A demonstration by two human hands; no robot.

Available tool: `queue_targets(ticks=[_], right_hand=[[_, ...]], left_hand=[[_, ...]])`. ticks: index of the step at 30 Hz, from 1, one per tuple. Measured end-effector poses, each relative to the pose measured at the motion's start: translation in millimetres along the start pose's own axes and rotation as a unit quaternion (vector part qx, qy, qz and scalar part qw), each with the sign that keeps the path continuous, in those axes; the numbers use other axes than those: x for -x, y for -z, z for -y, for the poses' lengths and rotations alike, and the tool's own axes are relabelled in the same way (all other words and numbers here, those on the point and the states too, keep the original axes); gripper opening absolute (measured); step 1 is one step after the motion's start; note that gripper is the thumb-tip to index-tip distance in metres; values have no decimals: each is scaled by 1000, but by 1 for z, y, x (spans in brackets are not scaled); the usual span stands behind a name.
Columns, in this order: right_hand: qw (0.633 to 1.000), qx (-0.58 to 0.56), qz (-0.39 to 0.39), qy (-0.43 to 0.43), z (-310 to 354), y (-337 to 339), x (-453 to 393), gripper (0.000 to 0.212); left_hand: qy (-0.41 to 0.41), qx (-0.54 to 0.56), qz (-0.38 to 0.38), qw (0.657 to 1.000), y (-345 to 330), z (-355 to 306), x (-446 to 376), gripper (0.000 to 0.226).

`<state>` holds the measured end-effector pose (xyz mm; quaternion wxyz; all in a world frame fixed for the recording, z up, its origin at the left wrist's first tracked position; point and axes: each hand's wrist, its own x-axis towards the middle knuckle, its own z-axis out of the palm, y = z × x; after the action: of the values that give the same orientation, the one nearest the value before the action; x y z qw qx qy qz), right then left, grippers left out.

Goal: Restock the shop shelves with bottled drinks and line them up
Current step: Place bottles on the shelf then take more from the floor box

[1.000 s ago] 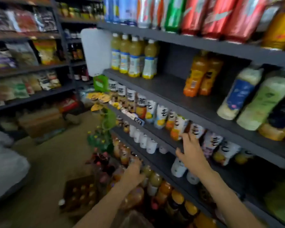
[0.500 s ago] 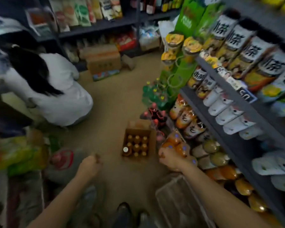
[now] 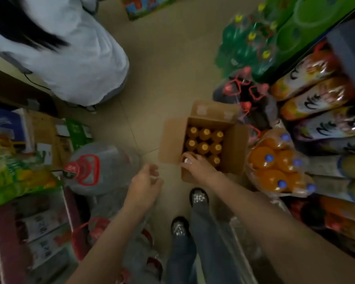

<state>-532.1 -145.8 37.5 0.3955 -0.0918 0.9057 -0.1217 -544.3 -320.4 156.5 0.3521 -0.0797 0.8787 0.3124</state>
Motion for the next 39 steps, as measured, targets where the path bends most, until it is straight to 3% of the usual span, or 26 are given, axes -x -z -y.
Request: queue_targets(ticks=[3,8,12,15,18,21,23,25,27,29,31,34,35,37,39], right_hand=[[998,48,-30,16,-3,-11,-21,45],[984,-140,-100,-39,-10,29,12,22],[959,-201,-196,-34,-8,120,97,21],[955,-183,-232,18,1,205,189,20],[940,-159,-299,31,24,271,301,21],[890,-200,-409,13,42,299,406,15],[825,-267,-498,-18,47,298,463,15],[734,-364,-572,-48,46,288,518,16],[657,-474,-583,-59,46,271,576,24],[637,-547,-539,-64,45,245,635,40],[651,-566,-503,-59,48,213,688,47],[654,-549,-515,-81,59,172,754,46],[642,-538,-536,-103,64,160,772,40],[594,-526,-588,-159,69,136,800,29],[549,-496,-632,-231,66,108,825,33]], left_hand=[[47,26,-28,998,-4,28,-5,21],[57,44,-45,996,0,30,0,26],[-75,39,51,995,14,-30,18,52],[-243,-78,144,956,26,-97,47,89],[-345,-26,150,926,38,-155,96,98],[-420,10,90,903,54,-211,164,81],[-444,9,85,892,59,-244,216,69],[-458,24,170,872,59,-270,264,49],[-453,31,285,844,52,-291,312,32],[-434,50,376,817,40,-312,357,22],[-421,55,453,784,24,-332,399,18],[-447,17,515,732,-5,-361,460,24],[-457,2,528,716,-16,-369,478,26],[-486,-42,544,683,-41,-381,516,49],[-540,-106,521,652,-72,-391,554,59]])
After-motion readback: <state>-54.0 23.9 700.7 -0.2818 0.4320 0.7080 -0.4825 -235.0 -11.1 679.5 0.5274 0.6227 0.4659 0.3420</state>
